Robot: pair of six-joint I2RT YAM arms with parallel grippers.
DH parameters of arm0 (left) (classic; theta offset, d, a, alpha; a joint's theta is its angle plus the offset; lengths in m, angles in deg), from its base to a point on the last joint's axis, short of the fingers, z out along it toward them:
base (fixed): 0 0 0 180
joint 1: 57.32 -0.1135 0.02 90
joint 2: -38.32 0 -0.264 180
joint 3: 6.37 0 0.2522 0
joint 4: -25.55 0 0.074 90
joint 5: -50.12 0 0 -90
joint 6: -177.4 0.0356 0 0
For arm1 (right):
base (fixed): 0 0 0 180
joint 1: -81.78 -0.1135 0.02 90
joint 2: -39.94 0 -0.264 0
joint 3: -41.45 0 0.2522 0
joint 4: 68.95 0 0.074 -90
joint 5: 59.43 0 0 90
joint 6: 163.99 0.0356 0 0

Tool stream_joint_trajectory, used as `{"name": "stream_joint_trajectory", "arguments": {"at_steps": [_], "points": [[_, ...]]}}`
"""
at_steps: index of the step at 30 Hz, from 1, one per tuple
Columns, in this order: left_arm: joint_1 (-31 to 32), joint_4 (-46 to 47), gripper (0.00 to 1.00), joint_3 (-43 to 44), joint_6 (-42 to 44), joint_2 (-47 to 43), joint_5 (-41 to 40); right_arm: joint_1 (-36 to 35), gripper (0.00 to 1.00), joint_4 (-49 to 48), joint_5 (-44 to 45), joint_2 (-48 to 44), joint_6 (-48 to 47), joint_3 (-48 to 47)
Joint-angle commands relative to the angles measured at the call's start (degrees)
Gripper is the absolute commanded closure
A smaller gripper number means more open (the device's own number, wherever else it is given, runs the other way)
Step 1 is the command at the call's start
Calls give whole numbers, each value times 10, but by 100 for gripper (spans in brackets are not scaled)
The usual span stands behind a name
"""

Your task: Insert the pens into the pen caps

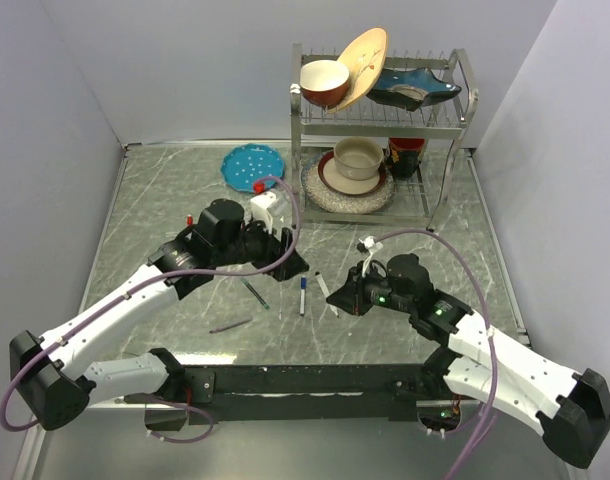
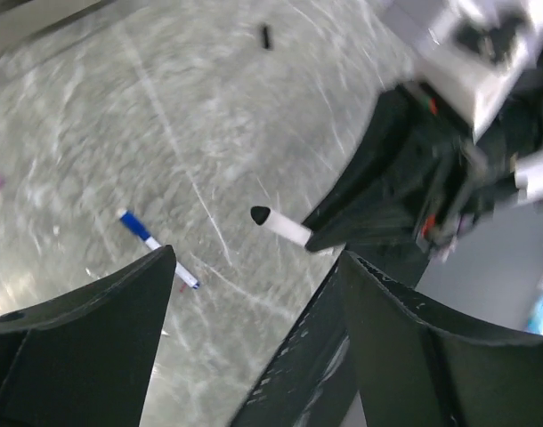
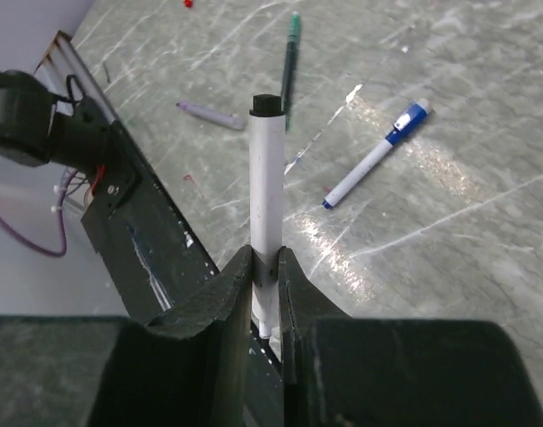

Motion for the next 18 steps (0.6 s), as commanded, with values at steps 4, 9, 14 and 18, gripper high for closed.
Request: {"name": "stream_joint_trajectory", "arguments": {"at_steps": [4, 9, 14, 18], "points": [[-6, -2, 20, 10, 218, 17, 203, -4, 100, 4, -81, -40, -29, -32], [-8, -64, 23, 89, 221, 98, 304, -4, 100, 2, -123, -42, -28, -45], [-8, -112, 29, 119, 221, 149, 311, -5, 100, -10, -146, -48, -24, -48], [-8, -124, 39, 124, 238, 167, 336, -5, 100, -11, -150, -52, -23, -47]]}}
